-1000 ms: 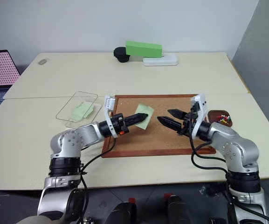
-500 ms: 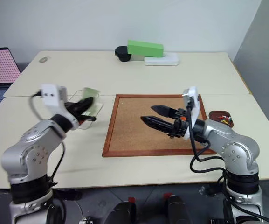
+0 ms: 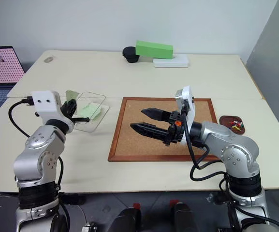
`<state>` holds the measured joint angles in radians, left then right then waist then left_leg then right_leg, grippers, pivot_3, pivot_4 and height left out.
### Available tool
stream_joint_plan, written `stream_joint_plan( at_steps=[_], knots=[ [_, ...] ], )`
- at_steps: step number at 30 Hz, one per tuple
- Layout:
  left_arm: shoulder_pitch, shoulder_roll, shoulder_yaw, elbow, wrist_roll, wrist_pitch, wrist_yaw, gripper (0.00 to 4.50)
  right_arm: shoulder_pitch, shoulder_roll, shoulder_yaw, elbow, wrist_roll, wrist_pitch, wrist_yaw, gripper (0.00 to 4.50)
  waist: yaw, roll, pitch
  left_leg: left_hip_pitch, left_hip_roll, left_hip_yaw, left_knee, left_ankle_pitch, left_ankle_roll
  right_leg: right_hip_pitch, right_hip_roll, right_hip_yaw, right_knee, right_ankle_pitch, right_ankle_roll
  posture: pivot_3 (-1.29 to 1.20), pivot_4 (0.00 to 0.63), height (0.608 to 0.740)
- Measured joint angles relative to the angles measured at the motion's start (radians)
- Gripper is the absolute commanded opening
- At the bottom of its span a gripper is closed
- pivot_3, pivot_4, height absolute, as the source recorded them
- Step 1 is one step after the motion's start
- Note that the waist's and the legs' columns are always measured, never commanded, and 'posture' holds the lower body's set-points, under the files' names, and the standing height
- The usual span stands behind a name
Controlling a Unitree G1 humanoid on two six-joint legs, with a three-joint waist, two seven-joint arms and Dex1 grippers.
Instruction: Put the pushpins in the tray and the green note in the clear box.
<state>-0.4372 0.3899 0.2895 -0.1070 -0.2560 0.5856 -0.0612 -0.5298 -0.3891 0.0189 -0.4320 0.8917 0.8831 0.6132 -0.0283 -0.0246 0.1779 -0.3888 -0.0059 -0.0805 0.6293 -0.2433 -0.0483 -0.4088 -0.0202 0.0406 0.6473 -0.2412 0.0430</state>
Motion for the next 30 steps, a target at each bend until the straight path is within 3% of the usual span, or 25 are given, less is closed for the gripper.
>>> stream_joint_plan(
  at_steps=[3, 7, 14, 21, 27, 30],
  knots=[
    [-0.048, -0.001, -0.008, 0.113, 0.015, -0.06, -0.013, 0.83, 0.003, -0.066, 0.106, 0.036, -0.202, -0.123, 0.014, 3.88, 0.0, 0.0, 0.0, 0.0, 0.0, 0.0, 0.0, 0.0, 0.0, 0.0, 0.0, 0.0, 0.0, 0.0, 0.0, 0.0, 0.15, 0.74],
    [-0.086, -0.012, -0.015, 0.22, 0.032, -0.115, -0.012, 1.57, 0.01, -0.067, 0.171, 0.106, -0.348, -0.229, 0.019, 3.88, -0.001, 0.0, 0.0, -0.002, 0.0, 0.0, 0.0, 0.0, 0.0, -0.002, 0.0, 0.0, 0.0, 0.002, -0.003, 0.0, 0.15, 0.74],
    [-0.139, -0.03, -0.029, 0.349, 0.054, -0.182, -0.006, 2.88, 0.007, -0.046, 0.171, 0.127, -0.4, -0.277, 0.035, 3.88, 0.0, -0.001, 0.0, -0.003, 0.0, -0.001, 0.0, 0.0, 0.0, -0.003, -0.001, -0.001, 0.0, 0.003, -0.005, 0.0, 0.15, 0.74],
    [-0.145, -0.045, -0.043, 0.344, 0.059, -0.199, -0.014, 4.13, 0.007, -0.048, 0.161, 0.127, -0.407, -0.278, 0.042, 3.88, -0.001, -0.001, 0.0, -0.003, 0.0, -0.001, 0.0, 0.0, 0.0, -0.003, -0.001, -0.001, 0.0, 0.003, -0.005, 0.0, 0.15, 0.74],
    [0.0, -0.016, -0.135, 0.041, 0.047, -0.15, -0.134, 4.13, 0.052, -0.056, 0.139, 0.115, -0.442, -0.267, -0.013, 3.88, -0.001, -0.001, 0.0, -0.004, 0.0, -0.001, 0.0, 0.0, -0.001, -0.003, -0.002, -0.001, 0.001, 0.003, -0.005, 0.0, 0.15, 0.74],
    [0.105, -0.034, -0.2, -0.132, 0.008, -0.071, -0.175, 4.13, 0.106, -0.006, 0.116, 0.136, -0.56, -0.296, -0.179, 3.88, -0.001, -0.001, 0.0, -0.004, -0.001, 0.0, 0.001, 0.0, -0.001, -0.003, -0.003, 0.0, 0.001, 0.003, -0.005, 0.0, 0.15, 0.74]
  ],
)
